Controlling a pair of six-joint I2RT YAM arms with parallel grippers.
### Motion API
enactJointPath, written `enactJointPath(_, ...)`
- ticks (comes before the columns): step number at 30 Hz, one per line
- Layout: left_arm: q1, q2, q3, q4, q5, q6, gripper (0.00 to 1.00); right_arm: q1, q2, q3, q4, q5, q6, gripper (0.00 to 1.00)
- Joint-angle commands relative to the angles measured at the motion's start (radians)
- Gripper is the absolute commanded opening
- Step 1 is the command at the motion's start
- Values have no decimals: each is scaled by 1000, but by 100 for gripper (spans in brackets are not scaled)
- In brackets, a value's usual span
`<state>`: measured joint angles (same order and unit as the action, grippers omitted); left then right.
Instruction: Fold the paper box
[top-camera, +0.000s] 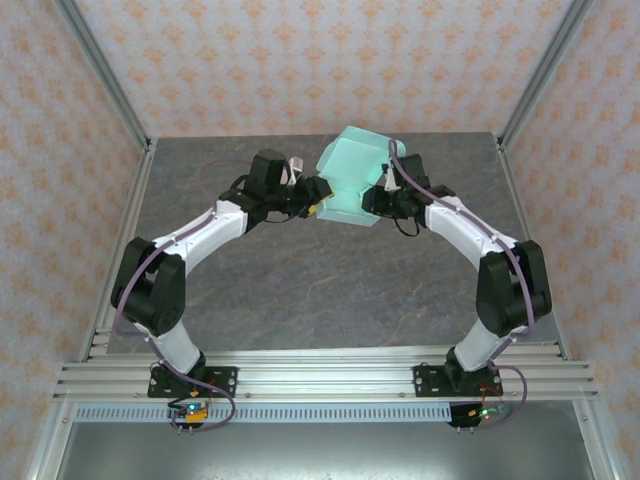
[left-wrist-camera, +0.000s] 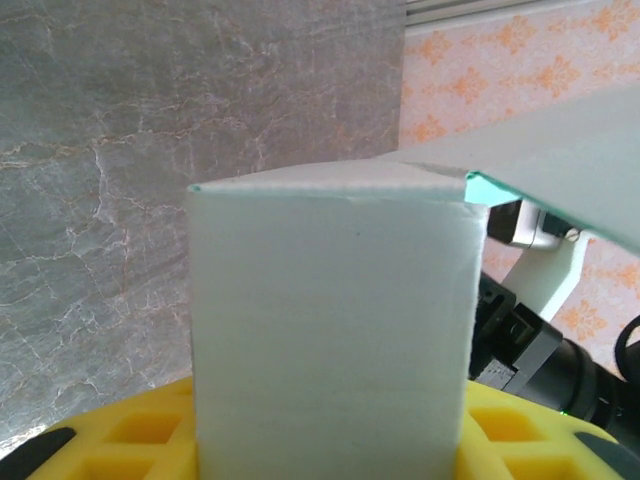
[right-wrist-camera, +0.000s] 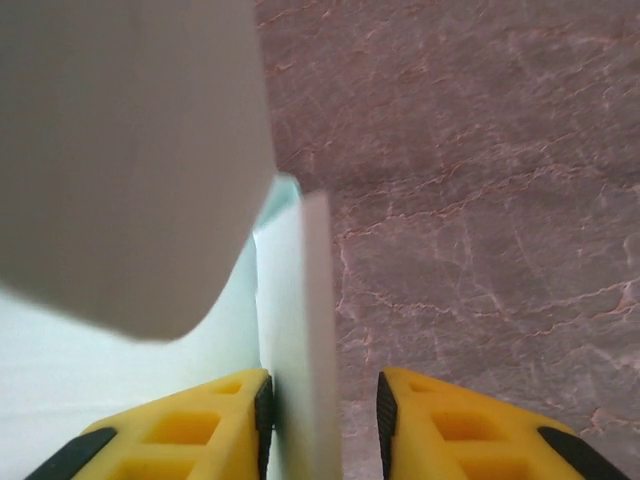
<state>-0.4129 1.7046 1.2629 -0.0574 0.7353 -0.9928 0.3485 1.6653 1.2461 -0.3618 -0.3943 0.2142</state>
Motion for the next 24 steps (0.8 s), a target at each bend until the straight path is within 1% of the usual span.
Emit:
enactJointPath(1, -31, 10, 46, 18, 46, 38, 30, 42, 51, 50, -89, 126, -70, 33)
enactJointPath(8, -33, 7, 40, 23, 31, 38, 30, 92, 114, 85, -107, 200, -85, 31)
enactJointPath(13, -39, 21, 39, 49, 28, 9, 30, 157, 155, 140, -160, 365, -102, 31)
enactJointPath(17, -44, 23, 37, 50, 13, -3, 30, 192, 196, 179, -204, 502, -97, 29)
enactJointPath(21, -47, 25, 28, 62, 17, -10, 30, 204, 201, 147, -170, 558, -84, 25)
enactJointPath(24, -47, 15, 12, 65, -1, -19, 30, 205, 207, 134, -176, 617, -73, 24)
